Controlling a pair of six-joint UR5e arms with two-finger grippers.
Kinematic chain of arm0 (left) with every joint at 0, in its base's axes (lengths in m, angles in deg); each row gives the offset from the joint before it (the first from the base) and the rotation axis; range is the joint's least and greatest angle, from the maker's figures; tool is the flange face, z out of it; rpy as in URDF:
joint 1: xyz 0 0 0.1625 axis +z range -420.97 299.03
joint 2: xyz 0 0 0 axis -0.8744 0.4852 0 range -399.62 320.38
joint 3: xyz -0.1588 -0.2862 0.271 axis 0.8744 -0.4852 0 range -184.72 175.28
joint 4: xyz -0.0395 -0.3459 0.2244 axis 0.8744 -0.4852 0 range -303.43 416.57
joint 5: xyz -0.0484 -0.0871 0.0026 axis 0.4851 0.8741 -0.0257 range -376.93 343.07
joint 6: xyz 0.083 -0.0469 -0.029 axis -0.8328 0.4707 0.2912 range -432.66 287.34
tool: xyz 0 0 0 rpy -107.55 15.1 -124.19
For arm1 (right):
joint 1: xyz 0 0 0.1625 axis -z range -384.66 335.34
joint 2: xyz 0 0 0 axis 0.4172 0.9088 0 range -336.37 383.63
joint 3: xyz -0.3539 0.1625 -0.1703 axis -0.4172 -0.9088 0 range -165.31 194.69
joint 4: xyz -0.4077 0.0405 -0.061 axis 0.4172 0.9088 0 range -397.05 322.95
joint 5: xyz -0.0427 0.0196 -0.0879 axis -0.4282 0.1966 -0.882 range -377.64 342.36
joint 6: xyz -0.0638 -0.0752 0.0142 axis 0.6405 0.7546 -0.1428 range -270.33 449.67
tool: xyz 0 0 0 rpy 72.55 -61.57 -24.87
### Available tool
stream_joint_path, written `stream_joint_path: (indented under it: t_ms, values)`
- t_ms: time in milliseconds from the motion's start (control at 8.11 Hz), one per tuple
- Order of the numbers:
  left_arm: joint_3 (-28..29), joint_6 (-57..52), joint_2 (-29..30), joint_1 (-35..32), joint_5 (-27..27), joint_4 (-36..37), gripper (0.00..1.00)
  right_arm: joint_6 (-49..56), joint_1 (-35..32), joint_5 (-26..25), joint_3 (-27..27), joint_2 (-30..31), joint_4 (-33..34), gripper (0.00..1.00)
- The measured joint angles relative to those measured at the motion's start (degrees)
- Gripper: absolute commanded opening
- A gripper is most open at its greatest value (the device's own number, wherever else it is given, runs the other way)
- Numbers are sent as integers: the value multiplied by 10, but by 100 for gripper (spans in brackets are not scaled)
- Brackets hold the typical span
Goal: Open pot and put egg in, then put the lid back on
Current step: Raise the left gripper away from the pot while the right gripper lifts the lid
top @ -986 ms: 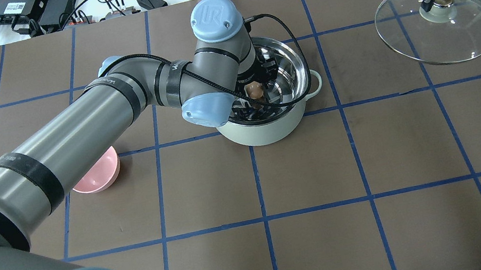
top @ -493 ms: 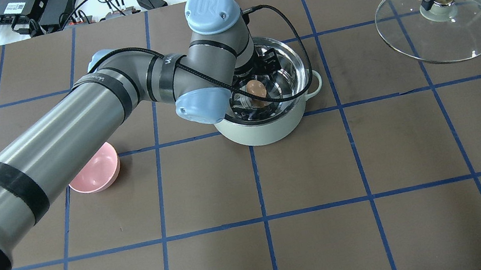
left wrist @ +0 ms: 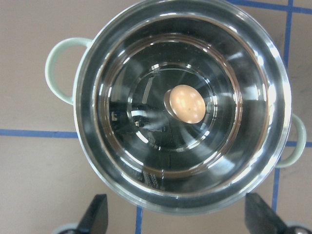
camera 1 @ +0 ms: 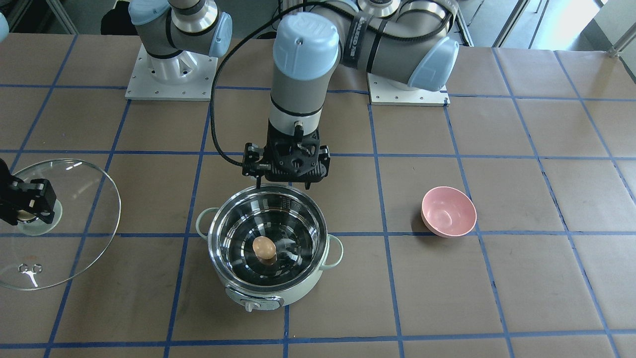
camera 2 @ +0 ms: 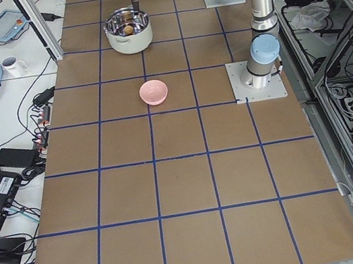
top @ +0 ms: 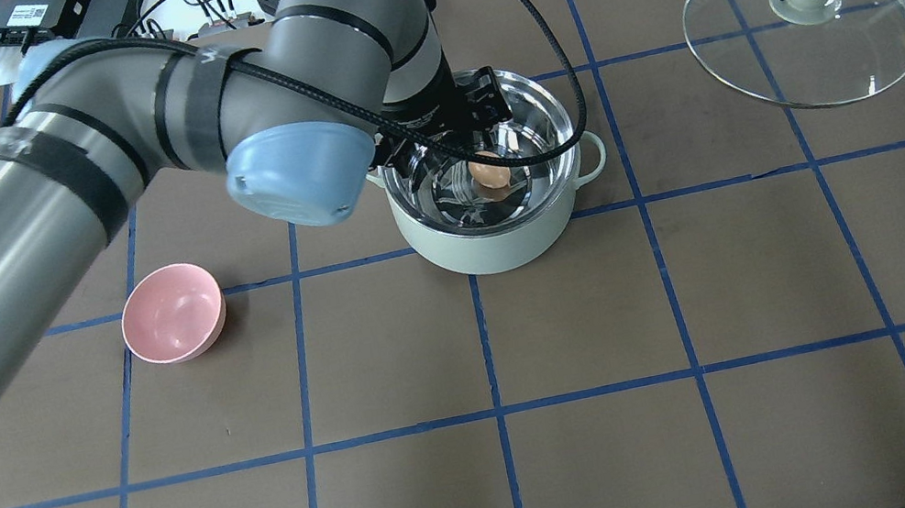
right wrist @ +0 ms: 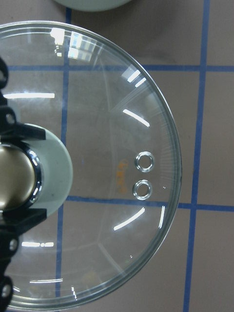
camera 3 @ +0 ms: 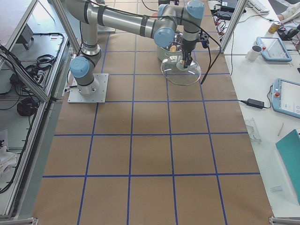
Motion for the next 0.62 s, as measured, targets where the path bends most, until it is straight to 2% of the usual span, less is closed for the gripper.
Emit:
stream_joint_path:
  t_ms: [370, 616]
  values:
    - [1, -58, -91, 56, -3, -150, 100, -126, -108, -8, -7, 13, 10, 0]
    - [1, -115, -127, 96, -4, -198, 100, -218, -190, -11, -7, 10, 39, 0]
